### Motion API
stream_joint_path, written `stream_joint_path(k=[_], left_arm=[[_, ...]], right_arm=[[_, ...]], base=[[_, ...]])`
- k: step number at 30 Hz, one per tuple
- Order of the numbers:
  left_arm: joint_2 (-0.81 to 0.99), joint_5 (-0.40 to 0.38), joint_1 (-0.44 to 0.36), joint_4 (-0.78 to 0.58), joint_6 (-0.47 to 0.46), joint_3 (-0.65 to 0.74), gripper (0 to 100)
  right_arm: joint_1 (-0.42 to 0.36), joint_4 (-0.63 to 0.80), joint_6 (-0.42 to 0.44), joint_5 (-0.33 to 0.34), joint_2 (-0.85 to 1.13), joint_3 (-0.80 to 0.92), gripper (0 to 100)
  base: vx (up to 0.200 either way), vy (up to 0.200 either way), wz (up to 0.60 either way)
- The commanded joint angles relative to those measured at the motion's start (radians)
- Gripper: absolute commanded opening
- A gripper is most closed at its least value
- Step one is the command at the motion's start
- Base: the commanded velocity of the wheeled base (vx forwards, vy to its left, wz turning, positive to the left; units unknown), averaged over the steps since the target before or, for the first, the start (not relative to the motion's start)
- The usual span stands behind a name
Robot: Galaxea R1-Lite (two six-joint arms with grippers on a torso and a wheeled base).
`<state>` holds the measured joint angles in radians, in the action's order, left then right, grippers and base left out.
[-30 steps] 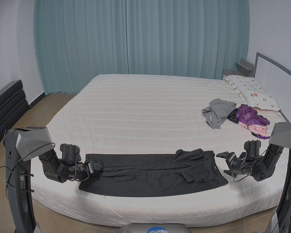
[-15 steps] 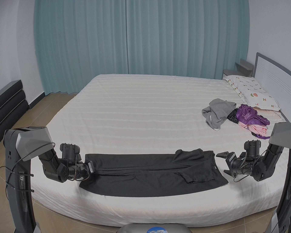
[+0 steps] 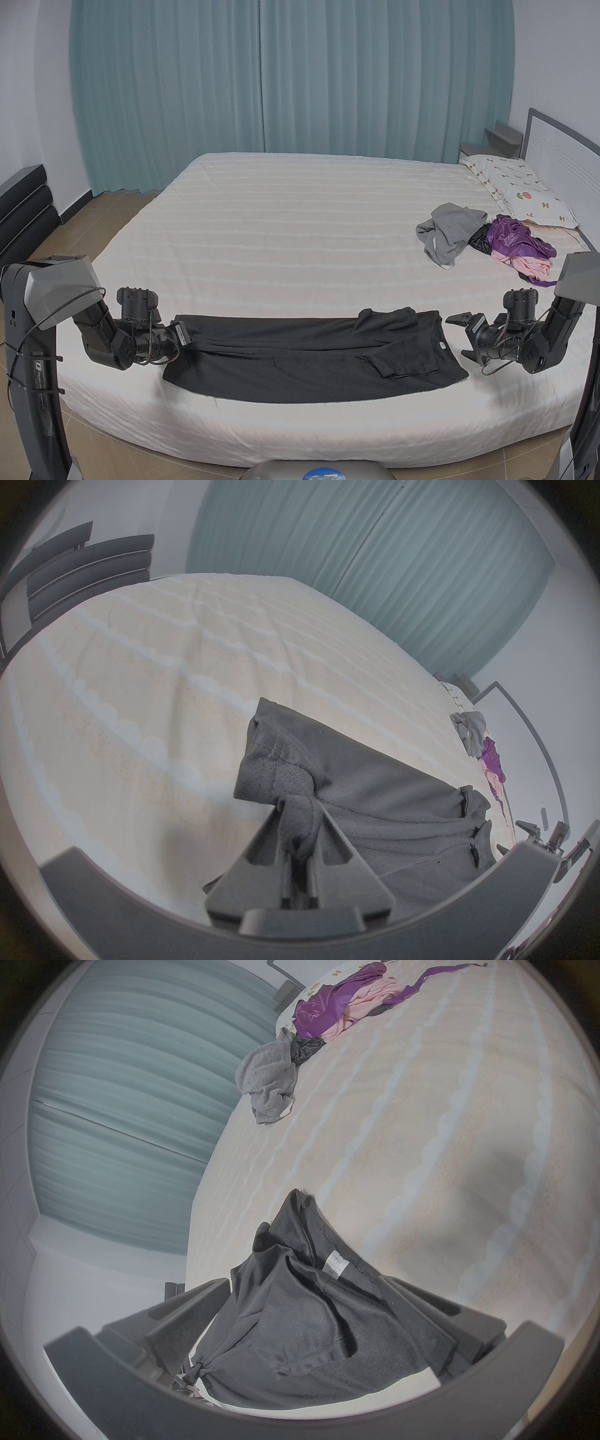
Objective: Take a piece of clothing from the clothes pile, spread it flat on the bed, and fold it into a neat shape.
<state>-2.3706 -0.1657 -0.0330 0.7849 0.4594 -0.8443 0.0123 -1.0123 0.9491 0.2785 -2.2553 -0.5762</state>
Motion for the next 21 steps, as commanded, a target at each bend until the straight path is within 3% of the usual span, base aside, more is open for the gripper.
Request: stream_joint_path(k=[1,11,14,21], left_arm=[[0.005,0.000,-0.001,0.001,0.002,-0.003,0],[0.002,-0.001,-0.004,0.004,0.002,-0.004,0],[-0.001,0.000,-0.005,0.005,0.009,-0.030,0],[-0.002,0.000,-0.013,0.004,0.120,-0.093,0]], right_arm=[[0.000,0.000,0.000,-0.001,0.000,-0.001,100],[0.000,0.000,0.000,0.001,0.000,-0.001,100],[0.000,0.000,0.000,0.001,0.000,-0.001,100],[0.000,-0.002,0.002,-0.001,0.000,-0.001,100]], base=[[0.000,0.000,0.00],[-0.180,0.000,0.00],[0.000,0.000,0.00],[0.000,0.000,0.00]])
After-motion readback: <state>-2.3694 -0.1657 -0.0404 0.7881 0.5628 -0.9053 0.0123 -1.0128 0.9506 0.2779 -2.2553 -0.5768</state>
